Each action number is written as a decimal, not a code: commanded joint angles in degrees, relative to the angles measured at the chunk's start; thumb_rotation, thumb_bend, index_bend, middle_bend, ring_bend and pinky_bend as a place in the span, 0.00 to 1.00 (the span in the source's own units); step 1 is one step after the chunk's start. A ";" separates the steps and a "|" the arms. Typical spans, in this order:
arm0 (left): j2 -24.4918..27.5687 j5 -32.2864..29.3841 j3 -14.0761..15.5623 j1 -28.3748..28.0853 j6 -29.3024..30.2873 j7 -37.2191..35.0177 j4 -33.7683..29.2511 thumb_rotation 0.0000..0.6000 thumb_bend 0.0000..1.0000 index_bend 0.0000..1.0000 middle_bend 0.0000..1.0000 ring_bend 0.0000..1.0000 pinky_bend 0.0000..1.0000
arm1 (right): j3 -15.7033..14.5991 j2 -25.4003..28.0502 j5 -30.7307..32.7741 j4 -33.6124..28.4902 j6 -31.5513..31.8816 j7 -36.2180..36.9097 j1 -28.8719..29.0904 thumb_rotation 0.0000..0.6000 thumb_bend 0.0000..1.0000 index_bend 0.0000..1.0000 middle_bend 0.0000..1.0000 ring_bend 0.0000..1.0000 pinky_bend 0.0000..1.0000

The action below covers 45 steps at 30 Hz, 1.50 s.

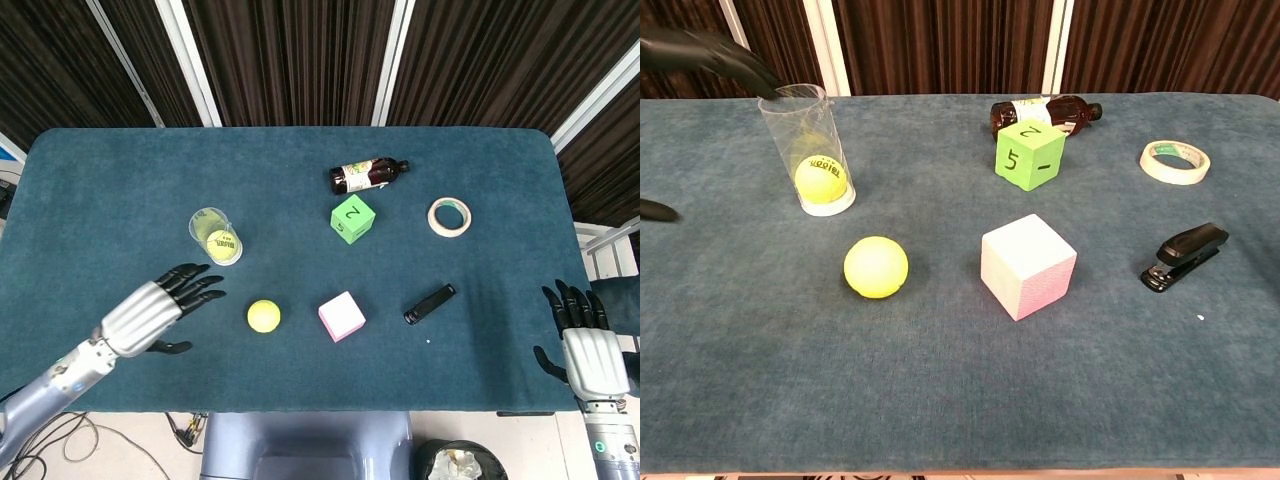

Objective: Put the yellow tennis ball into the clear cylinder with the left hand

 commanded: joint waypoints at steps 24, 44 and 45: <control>-19.37 -18.89 -2.47 -11.66 -19.47 17.02 9.60 1.00 0.16 0.23 0.15 0.04 0.21 | 0.28 -0.06 0.13 0.43 0.46 0.57 -0.09 1.00 0.35 0.09 0.00 0.00 0.00; -26.37 -22.40 -0.20 -14.70 -21.43 22.50 16.33 1.00 0.32 0.40 0.43 0.38 0.55 | 0.43 0.21 0.49 -0.04 0.35 1.86 -0.18 1.00 0.35 0.09 0.00 0.00 0.00; -26.47 -22.67 -0.19 -14.70 -21.35 22.70 16.35 1.00 0.34 0.42 0.45 0.39 0.56 | 0.41 0.25 0.43 -0.08 0.36 1.96 -0.19 1.00 0.35 0.09 0.00 0.00 0.00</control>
